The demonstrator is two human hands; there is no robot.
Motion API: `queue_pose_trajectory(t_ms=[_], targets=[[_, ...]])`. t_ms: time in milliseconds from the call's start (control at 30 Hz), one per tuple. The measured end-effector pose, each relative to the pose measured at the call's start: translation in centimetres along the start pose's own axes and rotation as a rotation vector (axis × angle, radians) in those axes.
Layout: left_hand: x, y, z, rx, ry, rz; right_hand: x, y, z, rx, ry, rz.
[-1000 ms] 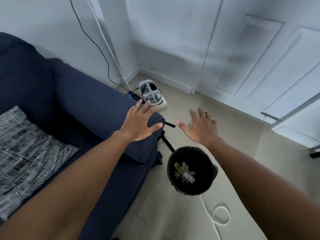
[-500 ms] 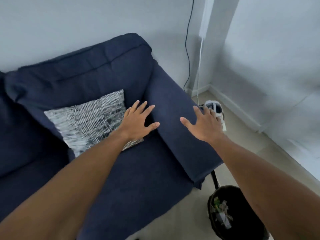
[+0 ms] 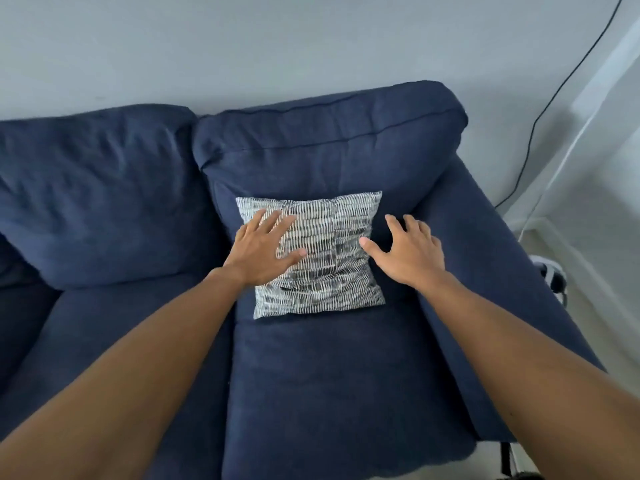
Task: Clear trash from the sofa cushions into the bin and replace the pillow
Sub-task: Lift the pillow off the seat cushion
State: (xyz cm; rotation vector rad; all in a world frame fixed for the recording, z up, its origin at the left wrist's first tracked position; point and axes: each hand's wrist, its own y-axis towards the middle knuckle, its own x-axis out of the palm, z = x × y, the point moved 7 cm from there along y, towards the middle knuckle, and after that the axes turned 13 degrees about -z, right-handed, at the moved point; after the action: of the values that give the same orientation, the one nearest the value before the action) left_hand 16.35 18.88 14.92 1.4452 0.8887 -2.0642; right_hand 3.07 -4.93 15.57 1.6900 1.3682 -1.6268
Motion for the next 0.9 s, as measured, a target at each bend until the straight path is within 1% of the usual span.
queue_pose_trajectory(t_ms=[200, 367, 667, 900], targets=[[-0.6, -1.2, -6.3, -0.077, -0.049, 0.034, 0.6, 2.6, -6.3, -0.070, -0.028, -0.030], [-0.8, -1.7, -9.1, -0.108, -0.087, 0.052, 0.8, 4.0, -9.0, -0.095, -0.051, -0.047], [0.3, -1.5, -10.1, -0.159, -0.175, 0.067, 2.1, 6.1, -9.1, -0.127, -0.061, -0.070], [3.4, 0.2, -9.5, -0.194, -0.345, 0.066, 4.7, 7.7, -6.7, -0.118, -0.026, -0.089]])
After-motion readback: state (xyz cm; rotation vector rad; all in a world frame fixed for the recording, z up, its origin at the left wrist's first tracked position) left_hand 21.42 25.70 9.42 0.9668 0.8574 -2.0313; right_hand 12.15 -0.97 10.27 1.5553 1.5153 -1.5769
